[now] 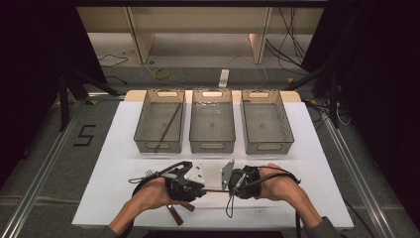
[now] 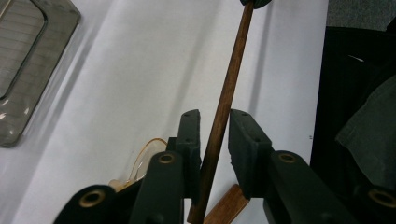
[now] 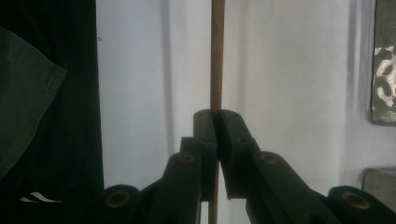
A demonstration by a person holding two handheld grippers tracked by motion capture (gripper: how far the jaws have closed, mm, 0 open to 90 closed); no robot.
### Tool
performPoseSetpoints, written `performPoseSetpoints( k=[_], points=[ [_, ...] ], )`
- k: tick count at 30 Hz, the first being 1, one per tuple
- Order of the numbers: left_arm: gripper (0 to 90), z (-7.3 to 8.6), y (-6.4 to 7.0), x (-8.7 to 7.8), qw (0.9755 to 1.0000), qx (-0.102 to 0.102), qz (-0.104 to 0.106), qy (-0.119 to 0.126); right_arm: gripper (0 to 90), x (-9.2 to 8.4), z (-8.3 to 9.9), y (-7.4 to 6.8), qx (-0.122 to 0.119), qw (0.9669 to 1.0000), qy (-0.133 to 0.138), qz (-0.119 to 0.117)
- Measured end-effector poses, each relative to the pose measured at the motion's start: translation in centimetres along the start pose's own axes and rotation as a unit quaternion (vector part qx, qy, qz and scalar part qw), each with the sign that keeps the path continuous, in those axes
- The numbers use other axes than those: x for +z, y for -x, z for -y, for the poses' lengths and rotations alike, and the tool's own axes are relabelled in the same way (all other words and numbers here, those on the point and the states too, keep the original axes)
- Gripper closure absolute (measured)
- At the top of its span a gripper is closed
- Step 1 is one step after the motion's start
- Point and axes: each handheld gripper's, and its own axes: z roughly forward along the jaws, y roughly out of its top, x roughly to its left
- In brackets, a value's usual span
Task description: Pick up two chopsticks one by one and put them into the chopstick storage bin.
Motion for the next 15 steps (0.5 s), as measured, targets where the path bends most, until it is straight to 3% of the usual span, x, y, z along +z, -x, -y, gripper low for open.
performPoseSetpoints(
  k=[7, 9, 12, 15],
  points=[
    [81.4, 0.0, 0.5, 0.2, 0.9992, 0.026, 0.029, -0.006, 84.3, 0.2, 0.1, -0.1, -0.018, 0.9998, -0.005, -0.005],
    [83.5, 0.1, 0.7, 0.2, 0.9991, 0.022, 0.035, 0.002, 80.8, 0.1, 0.2, -0.1, -0.015, 0.9998, -0.005, 0.007],
    [83.8, 0.2, 0.4, 0.1, 0.9998, 0.015, 0.015, 0.001, 64.8, -0.6, 0.5, -0.1, -0.012, 0.9998, 0.005, 0.015],
    [83.8, 0.3, 0.1, -0.2, 0.9999, 0.000, 0.001, 0.011, 51.5, -1.7, 0.9, -0.2, 0.012, 0.9989, 0.031, 0.033]
  ],
)
